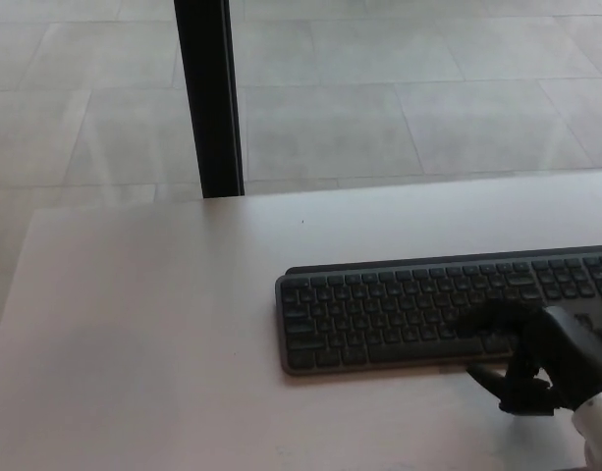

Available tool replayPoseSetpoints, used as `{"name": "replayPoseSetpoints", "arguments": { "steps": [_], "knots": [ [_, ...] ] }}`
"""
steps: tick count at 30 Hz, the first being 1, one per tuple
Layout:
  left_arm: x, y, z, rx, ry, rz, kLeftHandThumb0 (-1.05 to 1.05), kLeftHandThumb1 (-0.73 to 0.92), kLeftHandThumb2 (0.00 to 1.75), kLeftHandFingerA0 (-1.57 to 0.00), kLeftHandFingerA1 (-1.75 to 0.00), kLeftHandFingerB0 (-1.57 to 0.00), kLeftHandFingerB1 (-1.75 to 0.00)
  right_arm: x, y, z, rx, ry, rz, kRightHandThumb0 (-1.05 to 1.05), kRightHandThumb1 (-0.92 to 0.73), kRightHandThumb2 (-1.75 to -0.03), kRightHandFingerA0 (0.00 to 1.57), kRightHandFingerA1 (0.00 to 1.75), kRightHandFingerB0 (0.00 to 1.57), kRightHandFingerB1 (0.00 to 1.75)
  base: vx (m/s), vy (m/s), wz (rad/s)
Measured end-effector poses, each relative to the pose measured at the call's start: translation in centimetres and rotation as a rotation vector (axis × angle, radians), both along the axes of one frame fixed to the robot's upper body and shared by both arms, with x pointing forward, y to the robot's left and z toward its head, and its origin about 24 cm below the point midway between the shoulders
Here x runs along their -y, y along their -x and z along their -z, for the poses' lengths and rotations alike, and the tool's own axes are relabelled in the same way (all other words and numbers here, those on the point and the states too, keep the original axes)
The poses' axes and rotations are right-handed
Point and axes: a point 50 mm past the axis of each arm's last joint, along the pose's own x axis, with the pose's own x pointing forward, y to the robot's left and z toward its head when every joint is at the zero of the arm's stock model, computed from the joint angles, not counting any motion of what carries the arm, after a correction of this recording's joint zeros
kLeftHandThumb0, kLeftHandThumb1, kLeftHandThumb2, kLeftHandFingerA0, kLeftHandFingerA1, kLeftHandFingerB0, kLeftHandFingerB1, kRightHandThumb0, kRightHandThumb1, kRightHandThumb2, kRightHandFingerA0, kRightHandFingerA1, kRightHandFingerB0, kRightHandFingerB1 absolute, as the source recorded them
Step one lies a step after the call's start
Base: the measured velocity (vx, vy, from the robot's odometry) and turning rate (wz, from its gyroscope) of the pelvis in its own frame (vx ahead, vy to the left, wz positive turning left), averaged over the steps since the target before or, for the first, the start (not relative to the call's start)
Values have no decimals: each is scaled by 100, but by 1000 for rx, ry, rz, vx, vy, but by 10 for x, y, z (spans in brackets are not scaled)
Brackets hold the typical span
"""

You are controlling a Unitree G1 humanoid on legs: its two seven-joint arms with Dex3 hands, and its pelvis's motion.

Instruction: The robot uses its right fingers to click on the space key of the black keyboard placed on the center of the white desk.

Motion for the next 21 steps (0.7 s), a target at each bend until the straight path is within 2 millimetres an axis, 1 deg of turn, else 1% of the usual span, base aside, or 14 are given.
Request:
{"name": "replayPoseSetpoints", "arguments": {
  "steps": [1, 2, 3, 4, 5, 7, 8, 10, 11, 12, 13, 15, 18, 21],
  "knots": [
    [0, 0, 0, 0, 0, 0, -51, 49, 60, -96, -160, -79, -62, 0, 0, 1, 1, 9, -6, -28, -44, -88, 113, 130, 61, 66, 0, 0, 0],
    [0, 0, 0, 1, 0, -1, -52, 49, 59, -94, -157, -78, -60, -1, 1, 1, 3, 16, -12, -22, -61, -62, 83, 158, 65, 51, 0, 0, 0],
    [0, 0, 0, 2, 0, -1, -60, 41, 74, -101, -142, -76, -67, -1, 1, 1, 4, 20, -15, -22, -62, -60, 79, 124, 67, 51, 0, 0, 0],
    [0, -1, 0, 2, 0, -1, -60, 41, 73, -98, -143, -75, -66, -1, 1, 2, 4, 27, -21, -23, -63, -59, 81, 123, 66, 51, 0, 0, 0],
    [0, -1, 0, 1, -1, -1, -49, 50, 59, -94, -155, -79, -62, -1, 1, 2, 4, 31, -22, -26, -63, -59, 86, 110, 69, 48, 0, 0, 0],
    [0, -1, 0, 1, -1, -2, -51, 49, 58, -97, -151, -79, -61, 1, 1, 4, 2, 44, -20, -25, -63, -58, 86, 111, 69, 49, 0, 0, 0],
    [0, -1, 0, 0, -1, -3, -50, 50, 59, -98, -155, -80, -63, 2, 0, 3, 8, 45, -12, -27, -63, -60, 82, 125, 69, 51, 0, 0, 0],
    [0, -1, 0, 0, -1, -3, -50, 51, 59, -99, -154, -81, -63, 2, -2, 0, 22, 46, -4, -26, -61, -62, 83, 137, 65, 50, 0, 0, 0],
    [0, -1, 0, 1, 0, -4, -51, 51, 59, -100, -154, -83, -62, 1, -3, -1, 27, 44, -1, -27, -61, -62, 79, 139, 67, 51, 0, 0, 0],
    [0, -1, 0, 1, -1, -3, -50, 51, 59, -101, -154, -82, -63, 0, -5, -2, 32, 42, 1, -24, -59, -62, 84, 139, 69, 53, 0, 0, 0],
    [0, -1, 0, 1, -1, -3, -51, 50, 59, -95, -155, -80, -61, -2, -5, -3, 38, 38, 2, -22, -59, -63, 85, 144, 67, 54, 0, 0, 0],
    [0, -1, 0, 2, -1, -4, -51, 50, 59, -95, -155, -79, -61, -5, -7, -4, 48, 28, 3, -24, -59, -62, 85, 152, 66, 54, 0, 0, 0],
    [0, -1, 0, 2, -1, -4, -51, 50, 60, -95, -157, -80, -62, -8, -9, -6, 58, 21, 9, -25, -59, -63, 87, 148, 66, 54, 0, 0, 0],
    [0, -1, 0, 3, -1, -3, -53, 49, 58, -100, -154, -81, -60, -12, -13, -11, 72, 11, 20, -25, -59, -63, 90, 158, 67, 54, 0, 0, 0]
  ]
}}
